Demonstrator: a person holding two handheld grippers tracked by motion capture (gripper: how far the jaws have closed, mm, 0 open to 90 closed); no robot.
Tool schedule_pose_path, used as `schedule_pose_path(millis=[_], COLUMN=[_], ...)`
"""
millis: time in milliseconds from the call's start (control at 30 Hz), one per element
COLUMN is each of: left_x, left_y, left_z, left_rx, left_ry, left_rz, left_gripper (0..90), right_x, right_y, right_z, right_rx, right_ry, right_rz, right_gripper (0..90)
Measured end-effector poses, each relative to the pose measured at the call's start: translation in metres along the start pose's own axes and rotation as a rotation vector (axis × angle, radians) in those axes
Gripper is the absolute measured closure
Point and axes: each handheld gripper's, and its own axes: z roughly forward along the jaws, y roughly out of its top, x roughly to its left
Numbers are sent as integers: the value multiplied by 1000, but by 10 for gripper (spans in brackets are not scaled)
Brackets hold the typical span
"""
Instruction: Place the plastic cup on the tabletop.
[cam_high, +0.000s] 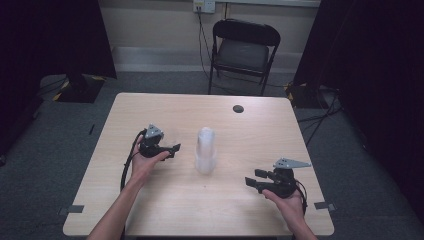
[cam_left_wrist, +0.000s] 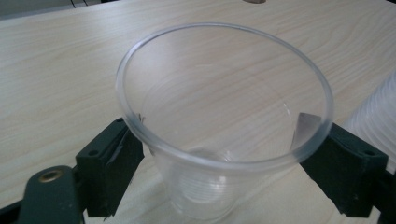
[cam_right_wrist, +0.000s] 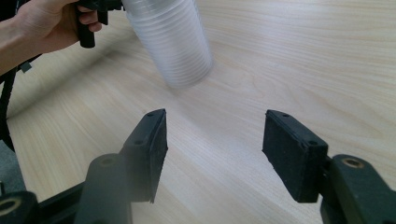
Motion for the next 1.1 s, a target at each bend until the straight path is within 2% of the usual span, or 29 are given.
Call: schedule_pose_path(millis=[100, 200, 367, 533, 633, 767, 867, 1067, 1100], left_x=[1, 3, 3, 1, 2, 2, 0, -8, -9], left_y=[0, -1, -2, -3, -6, -8, -8, -12, -14], left_z=[-2, -6, -16, -26, -35, -46, -55, -69, -72], left_rx=[18, 28, 41, 48, 43, 66, 75, 116, 124], left_ry=[11, -7, 20, 10, -4, -3, -21, -7, -17], left_rz=[-17, -39, -52, -34, -50, -57, -55, -54, -61], left_gripper=[157, 157, 157, 157, 157, 157, 157, 160, 161], right_x=[-1, -2, -5, -7, -7, -8, -10, -12, -12], right_y=[0, 0, 0, 0, 0, -1, -1, -1, -1], right_z=[-1, -3, -5, -4, -4, -5, -6, -7, -7], right_rx=[-7, -19, -36, -39, -34, -36, -38, -43, -43], right_ry=[-7, -11, -27, -47, -49, -72, -86, -102, -103], right_rz=[2, 5, 10, 12, 10, 6, 10, 12, 12], right_gripper=[397, 387, 379, 367, 367, 368, 368, 363, 362])
